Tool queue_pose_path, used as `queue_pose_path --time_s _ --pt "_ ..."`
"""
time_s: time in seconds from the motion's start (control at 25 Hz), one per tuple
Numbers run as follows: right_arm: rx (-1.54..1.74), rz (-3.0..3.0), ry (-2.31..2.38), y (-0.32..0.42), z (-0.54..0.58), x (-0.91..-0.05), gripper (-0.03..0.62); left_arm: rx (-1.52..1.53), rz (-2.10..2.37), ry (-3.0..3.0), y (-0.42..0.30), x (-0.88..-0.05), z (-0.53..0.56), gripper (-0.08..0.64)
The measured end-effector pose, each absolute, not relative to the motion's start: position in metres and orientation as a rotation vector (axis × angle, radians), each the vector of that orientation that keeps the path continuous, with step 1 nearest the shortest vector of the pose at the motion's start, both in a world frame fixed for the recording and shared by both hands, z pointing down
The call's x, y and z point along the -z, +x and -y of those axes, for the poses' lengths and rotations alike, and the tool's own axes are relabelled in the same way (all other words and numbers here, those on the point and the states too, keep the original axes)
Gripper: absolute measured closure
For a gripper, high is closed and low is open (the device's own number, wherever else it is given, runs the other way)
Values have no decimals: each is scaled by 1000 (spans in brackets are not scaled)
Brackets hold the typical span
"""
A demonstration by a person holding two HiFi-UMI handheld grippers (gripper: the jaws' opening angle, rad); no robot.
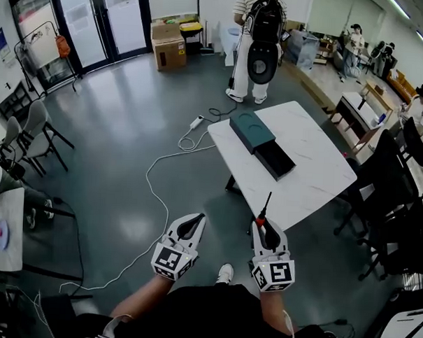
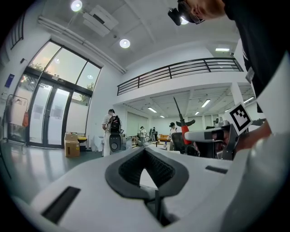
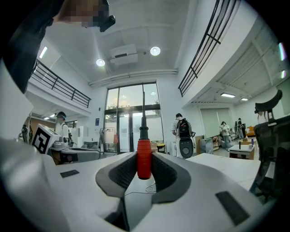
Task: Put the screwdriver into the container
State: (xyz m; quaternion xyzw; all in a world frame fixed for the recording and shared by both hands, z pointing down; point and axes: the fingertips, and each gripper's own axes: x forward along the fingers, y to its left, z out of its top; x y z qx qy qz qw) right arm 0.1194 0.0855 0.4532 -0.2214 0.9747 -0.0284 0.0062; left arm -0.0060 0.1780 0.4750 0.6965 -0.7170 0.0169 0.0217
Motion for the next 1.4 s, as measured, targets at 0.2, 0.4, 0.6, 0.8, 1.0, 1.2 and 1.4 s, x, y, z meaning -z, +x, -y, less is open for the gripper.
queue_pose_path --time_s 0.2,0.4,0.6,0.8,1.0,1.2,1.4 --pt "95 -3057 -676 112 -47 -458 483 -36 2237 2148 -13 -467 -142 555" --pt "89 -3072 -644 107 -14 -463 482 -172 2280 2131 -15 -472 -114 555" --pt "31 -3085 -605 100 10 -466 482 -145 2286 2130 -13 -472 -89 555" --pt "31 -3097 -593 90 30 -471 482 -109 2304 2083 -25 -478 -69 555" --pt "40 -3109 -609 67 46 -473 482 -91 2285 2102 -50 -472 -48 555" --pt "55 -3115 -675 31 74 -480 482 -57 2230 2164 -83 -473 -17 555" --pt "70 -3126 -769 -7 105 -486 482 -84 2160 2216 -122 -481 20 555"
